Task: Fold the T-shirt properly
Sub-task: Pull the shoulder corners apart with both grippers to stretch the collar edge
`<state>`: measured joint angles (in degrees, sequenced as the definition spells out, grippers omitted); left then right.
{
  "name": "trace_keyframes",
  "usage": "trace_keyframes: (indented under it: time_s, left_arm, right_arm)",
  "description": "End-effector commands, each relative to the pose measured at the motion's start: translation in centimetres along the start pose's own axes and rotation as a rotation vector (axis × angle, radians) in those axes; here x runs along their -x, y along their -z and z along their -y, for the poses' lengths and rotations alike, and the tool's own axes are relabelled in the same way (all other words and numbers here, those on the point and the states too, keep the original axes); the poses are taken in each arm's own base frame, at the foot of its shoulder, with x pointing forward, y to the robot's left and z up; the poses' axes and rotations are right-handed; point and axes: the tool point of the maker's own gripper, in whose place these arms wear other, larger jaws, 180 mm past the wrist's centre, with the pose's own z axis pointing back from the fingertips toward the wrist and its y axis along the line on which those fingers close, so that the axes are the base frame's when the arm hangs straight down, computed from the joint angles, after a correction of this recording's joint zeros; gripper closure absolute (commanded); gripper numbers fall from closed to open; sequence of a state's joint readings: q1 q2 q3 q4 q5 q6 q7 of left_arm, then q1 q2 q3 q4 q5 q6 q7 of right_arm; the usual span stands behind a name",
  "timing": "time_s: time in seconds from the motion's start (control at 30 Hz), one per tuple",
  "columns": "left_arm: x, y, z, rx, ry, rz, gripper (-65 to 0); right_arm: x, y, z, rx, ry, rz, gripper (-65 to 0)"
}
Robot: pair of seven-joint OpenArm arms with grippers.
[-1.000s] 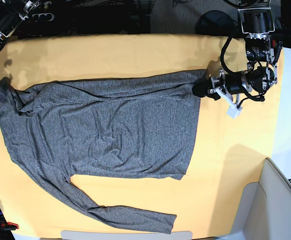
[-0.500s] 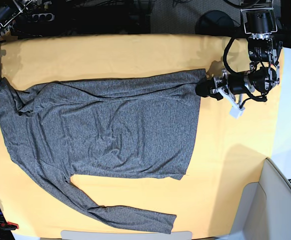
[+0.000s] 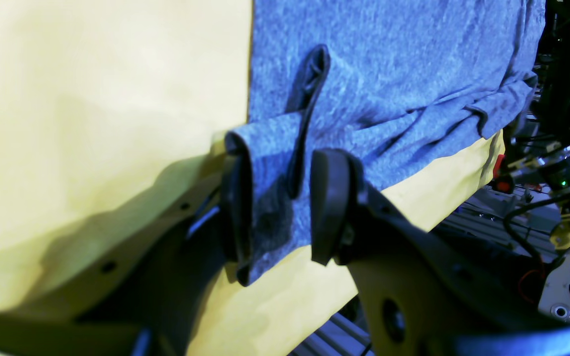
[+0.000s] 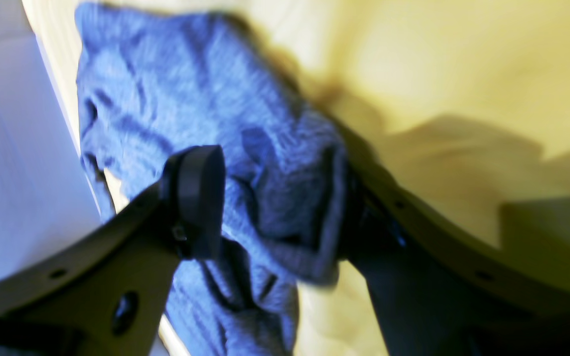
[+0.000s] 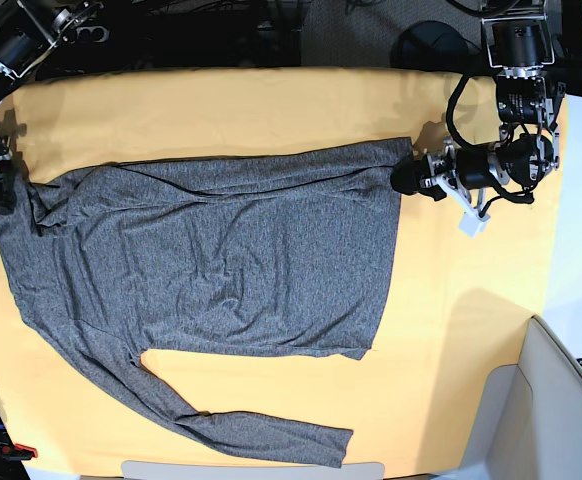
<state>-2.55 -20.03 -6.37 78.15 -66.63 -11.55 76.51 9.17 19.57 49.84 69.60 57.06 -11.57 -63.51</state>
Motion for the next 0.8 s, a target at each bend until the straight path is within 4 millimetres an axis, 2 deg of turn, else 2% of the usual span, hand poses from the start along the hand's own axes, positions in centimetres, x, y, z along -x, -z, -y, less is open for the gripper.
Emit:
trace_keyframes:
  time_s: [0.0, 0.1, 0.23, 0.53, 0.63, 0.7, 0.77]
  left_arm:
    - [-0.9, -0.7, 0.5, 0.01, 0.02, 0.017, -19.9]
    - [-0.2, -0.6, 0.1, 0.005, 0.008, 0.005, -19.9]
    - [-0.1, -0.6, 0.0, 0.003, 0.007, 0.002, -19.9]
    - [0.9, 0.0, -0.1, 0.005, -0.014, -0.018, -20.2]
    - [1.6, 0.9, 0.5, 0.016, -0.001, -0.048, -20.2]
    - [1.9, 1.3, 0.8, 0.018, 0.01, -0.063, -20.2]
    - [2.0, 1.7, 1.1, 0.024, 0.017, -0.07, -20.2]
  right_arm:
    - [-0.7, -0.2, -1.5, -0.03, -0.02, 0.012, -31.2]
    - [0.1, 0.2, -1.8, -0.029, -0.039, -0.008, -29.8]
    - [0.6, 0.5, -1.9, -0.027, -0.046, -0.02, -18.2]
    - [0.8, 0.5, -1.5, -0.02, -0.045, -0.026, -17.0]
    - [1.3, 0.8, -1.3, -0.019, -0.037, -0.035, -10.0]
    - [1.6, 0.8, -1.3, -0.02, -0.034, -0.041, -1.9]
    - [1.8, 0.9, -1.3, -0.02, -0.031, -0.048, 0.0]
